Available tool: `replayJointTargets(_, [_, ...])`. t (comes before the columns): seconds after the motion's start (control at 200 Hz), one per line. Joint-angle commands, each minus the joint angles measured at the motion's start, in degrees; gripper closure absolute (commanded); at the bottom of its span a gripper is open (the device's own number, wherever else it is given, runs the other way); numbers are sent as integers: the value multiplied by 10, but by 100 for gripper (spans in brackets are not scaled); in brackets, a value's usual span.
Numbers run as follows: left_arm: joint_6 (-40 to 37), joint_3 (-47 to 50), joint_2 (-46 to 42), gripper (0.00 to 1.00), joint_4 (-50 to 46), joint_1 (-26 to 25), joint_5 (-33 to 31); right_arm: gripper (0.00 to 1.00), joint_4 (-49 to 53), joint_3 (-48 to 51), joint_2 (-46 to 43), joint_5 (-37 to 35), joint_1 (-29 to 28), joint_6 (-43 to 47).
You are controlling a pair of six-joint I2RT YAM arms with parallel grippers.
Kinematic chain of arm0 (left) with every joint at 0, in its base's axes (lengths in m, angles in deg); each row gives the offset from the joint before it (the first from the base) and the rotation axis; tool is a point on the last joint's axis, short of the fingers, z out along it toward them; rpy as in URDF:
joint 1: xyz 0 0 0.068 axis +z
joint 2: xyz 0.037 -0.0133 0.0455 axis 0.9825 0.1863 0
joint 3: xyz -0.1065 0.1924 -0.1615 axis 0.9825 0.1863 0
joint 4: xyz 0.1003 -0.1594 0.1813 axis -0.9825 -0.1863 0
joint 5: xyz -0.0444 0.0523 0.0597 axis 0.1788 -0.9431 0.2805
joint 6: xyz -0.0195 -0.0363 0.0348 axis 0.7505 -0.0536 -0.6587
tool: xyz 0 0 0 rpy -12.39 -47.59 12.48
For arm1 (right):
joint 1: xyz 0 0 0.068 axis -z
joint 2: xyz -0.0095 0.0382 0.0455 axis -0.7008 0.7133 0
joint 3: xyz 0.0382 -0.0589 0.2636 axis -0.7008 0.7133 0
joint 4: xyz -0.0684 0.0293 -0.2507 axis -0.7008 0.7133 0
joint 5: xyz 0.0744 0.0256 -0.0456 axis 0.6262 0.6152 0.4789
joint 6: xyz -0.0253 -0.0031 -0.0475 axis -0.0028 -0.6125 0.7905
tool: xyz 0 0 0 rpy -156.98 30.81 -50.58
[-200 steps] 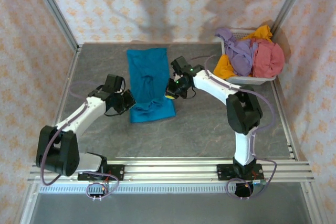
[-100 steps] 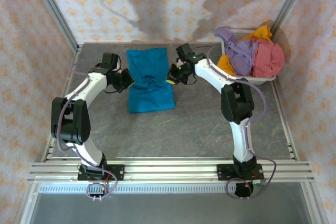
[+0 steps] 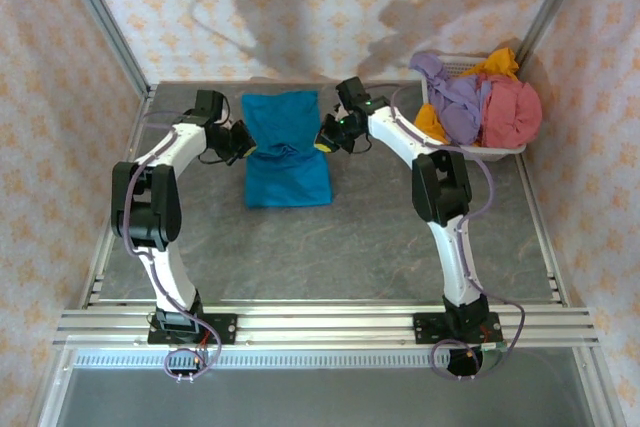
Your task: Fold and stack the t-shirts
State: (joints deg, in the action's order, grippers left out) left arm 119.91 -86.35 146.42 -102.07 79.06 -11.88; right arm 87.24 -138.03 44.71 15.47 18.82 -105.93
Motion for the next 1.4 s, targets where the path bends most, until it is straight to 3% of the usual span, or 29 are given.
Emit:
replayJointTargets(0.0, [9, -26, 25, 100, 4, 7, 4, 100, 9, -43, 24, 21, 8, -9])
replayJointTargets(0.2, [25, -46, 53, 100, 3, 22, -11, 100, 39, -98, 57, 28, 18, -6])
replayJointTargets(0.25, [32, -51, 57, 100, 10, 26, -3, 90, 47, -112, 62, 29, 22, -3])
replayJointTargets(0.32, [32, -62, 60, 89, 10, 30, 3, 69, 68, -133, 65, 33, 27, 8])
replayJointTargets(0.45, [27, -77, 47, 72, -8, 38, -3, 56, 107, -144, 46, 13, 32, 34])
replayJointTargets(0.546, [28, -70, 27, 64, -14, 39, -11, 54, 109, -120, 21, 10, 33, 40])
replayJointTargets(0.921, [69, 63, -42, 60, 59, 5, 8, 53, 33, 31, -68, 32, 26, 18])
replayJointTargets(1.131, [100, 90, -15, 59, 123, -51, 16, 53, 15, 100, -120, 20, 29, 22])
replayJointTargets(1.391, [137, 49, 58, 58, 167, -88, 24, 53, 21, 139, -157, 17, 37, 35])
